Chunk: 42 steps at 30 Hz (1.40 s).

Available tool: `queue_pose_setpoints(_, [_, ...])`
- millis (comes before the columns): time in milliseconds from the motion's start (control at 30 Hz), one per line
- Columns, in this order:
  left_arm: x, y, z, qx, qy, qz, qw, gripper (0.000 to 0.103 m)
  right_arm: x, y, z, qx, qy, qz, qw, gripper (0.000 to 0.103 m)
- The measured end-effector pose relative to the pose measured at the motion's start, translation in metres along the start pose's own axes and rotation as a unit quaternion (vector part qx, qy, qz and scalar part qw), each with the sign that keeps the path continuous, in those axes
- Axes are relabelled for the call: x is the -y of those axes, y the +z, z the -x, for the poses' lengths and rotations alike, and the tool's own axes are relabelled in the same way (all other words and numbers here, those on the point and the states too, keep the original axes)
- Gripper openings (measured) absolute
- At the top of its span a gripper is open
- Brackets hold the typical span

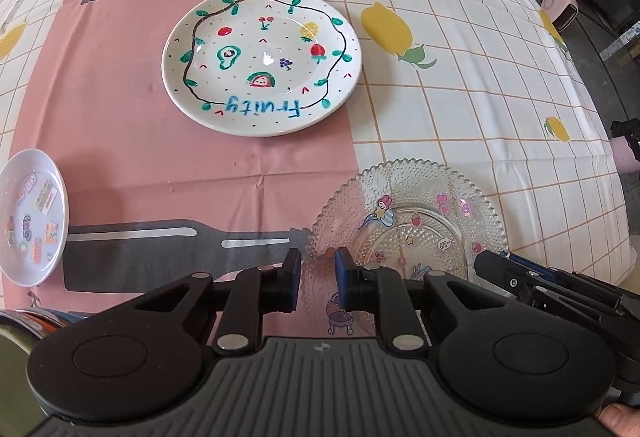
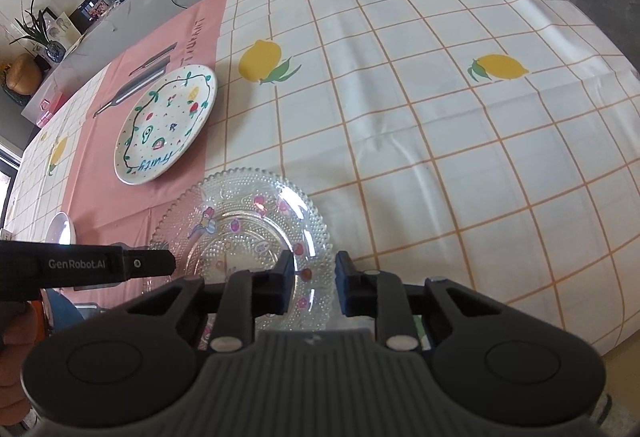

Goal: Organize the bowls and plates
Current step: 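Lift the glass plate with both grippers and carry it toward the bowl stack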

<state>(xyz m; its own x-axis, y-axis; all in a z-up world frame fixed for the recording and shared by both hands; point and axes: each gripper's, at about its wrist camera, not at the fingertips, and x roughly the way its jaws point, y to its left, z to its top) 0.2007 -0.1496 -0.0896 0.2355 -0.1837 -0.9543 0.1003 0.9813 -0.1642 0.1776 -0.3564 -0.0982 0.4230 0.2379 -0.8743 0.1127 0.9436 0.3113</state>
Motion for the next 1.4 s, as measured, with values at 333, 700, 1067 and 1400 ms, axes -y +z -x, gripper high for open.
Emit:
queue_pose_setpoints(333, [-0.004,-0.002,0.007,-0.009,0.001,0.006,0.9999,0.019,0.004,-0.001,0.007,0.009,0.027,-0.009,1.0,0.018])
queue_pose_setpoints(700, [-0.007,-0.005,0.031,-0.018,-0.004,-0.008,0.9998,0.019,-0.003,-0.009,0.012,0.003,0.028,0.005,1.0,0.018])
queue_pose_setpoints(1067, [-0.015,-0.011,0.036,-0.038,0.02,-0.019,0.9989,0.019,-0.02,-0.021,0.014,-0.011,0.04,0.039,0.998,0.018])
queue_pose_setpoints(1400, [-0.009,-0.009,0.022,-0.052,0.05,-0.034,0.9968,0.019,-0.028,-0.026,0.01,-0.026,0.029,0.062,0.997,0.018])
